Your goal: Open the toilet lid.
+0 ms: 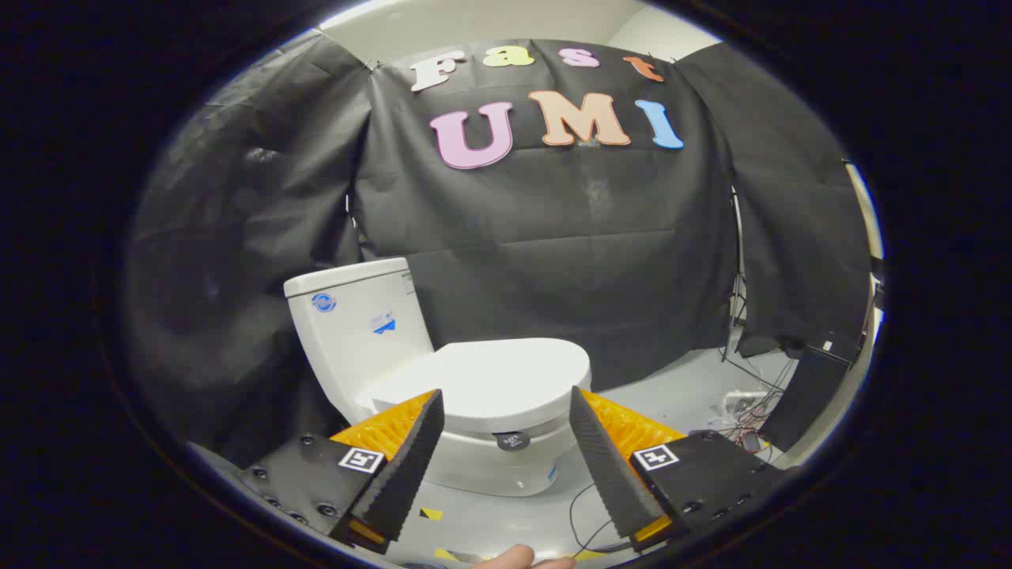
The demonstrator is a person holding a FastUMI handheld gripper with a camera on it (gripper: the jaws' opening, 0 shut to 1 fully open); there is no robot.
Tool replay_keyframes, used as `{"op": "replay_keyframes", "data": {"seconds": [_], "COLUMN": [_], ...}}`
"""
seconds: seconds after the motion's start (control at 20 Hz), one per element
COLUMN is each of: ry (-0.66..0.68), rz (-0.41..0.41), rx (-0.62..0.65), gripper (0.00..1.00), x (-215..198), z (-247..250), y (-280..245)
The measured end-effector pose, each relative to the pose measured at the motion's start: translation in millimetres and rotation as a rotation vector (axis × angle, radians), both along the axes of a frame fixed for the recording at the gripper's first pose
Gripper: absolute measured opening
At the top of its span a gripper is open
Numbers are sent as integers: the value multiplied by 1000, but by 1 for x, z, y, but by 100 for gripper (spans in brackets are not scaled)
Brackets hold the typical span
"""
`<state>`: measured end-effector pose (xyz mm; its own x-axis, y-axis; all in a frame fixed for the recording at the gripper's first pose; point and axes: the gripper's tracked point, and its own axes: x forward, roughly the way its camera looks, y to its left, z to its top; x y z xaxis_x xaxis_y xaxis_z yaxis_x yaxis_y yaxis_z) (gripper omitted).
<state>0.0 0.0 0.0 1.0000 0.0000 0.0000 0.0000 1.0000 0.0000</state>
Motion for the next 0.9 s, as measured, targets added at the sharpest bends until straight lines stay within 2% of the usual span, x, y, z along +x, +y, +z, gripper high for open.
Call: {"op": "replay_keyframes", "data": {"seconds": [0.5, 0.7, 0.9], "ry": [3, 4, -7], "rz": [-7, -46, -47], "rx": [7, -8, -7], "gripper": [99, 99, 99], "x": [2, 5, 12], "z": [1, 2, 11], "y": [-2, -6, -3]}}
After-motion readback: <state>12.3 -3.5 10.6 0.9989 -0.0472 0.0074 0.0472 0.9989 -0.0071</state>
